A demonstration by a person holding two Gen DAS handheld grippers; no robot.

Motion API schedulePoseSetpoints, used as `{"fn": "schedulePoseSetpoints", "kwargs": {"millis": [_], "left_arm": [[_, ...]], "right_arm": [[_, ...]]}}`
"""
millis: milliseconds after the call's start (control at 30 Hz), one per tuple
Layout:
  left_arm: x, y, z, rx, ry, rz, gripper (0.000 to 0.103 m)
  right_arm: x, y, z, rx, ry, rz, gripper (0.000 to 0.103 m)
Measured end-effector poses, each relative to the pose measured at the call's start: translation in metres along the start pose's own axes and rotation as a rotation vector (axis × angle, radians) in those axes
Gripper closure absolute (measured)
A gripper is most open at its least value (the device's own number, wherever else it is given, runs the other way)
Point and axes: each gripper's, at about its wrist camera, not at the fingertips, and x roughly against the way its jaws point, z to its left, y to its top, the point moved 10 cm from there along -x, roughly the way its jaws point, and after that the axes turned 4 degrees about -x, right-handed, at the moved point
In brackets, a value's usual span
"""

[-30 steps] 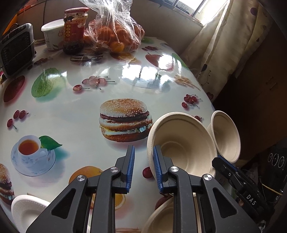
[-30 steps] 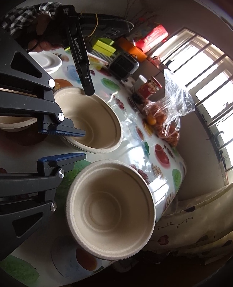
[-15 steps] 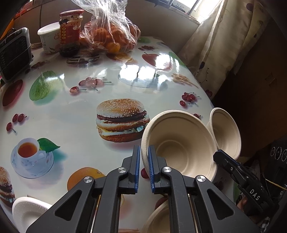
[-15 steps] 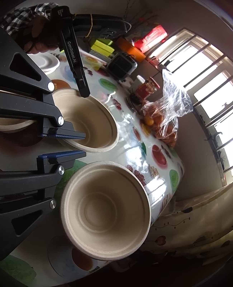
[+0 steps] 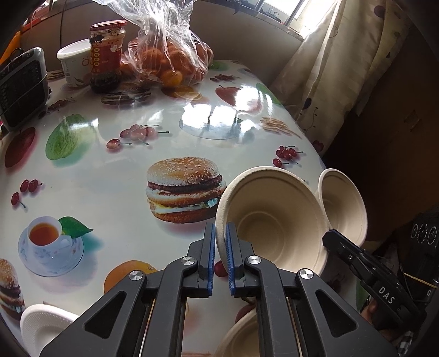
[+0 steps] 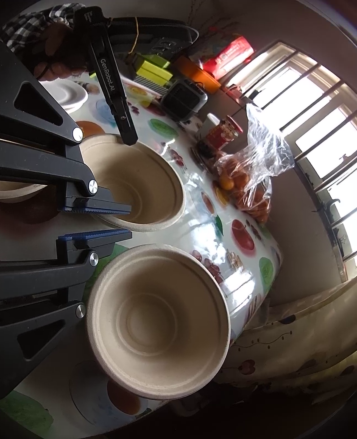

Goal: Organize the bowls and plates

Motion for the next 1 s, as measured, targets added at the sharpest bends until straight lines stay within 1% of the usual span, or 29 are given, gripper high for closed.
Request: {"fn": "schedulePoseSetpoints", "kwargs": {"millis": [333, 633, 1000], "left_arm": [[0.005, 0.002, 0.0, -0.001, -0.002, -0.016, 0.095], [0.024, 0.003, -0.006, -0.019, -0.006, -0.054, 0.095], [0.043, -0.004, -0.01, -0.026, -0.022, -0.085, 0.095]], "right_arm": [[0.001, 0.003, 0.004, -0.003, 0.009, -0.011, 0.092], [0.013, 0.004, 0.01, 0.007, 0.017, -0.035, 0.092], [0.037, -0.004, 0.021, 0.022, 0.024, -0.064, 0.092]]}}
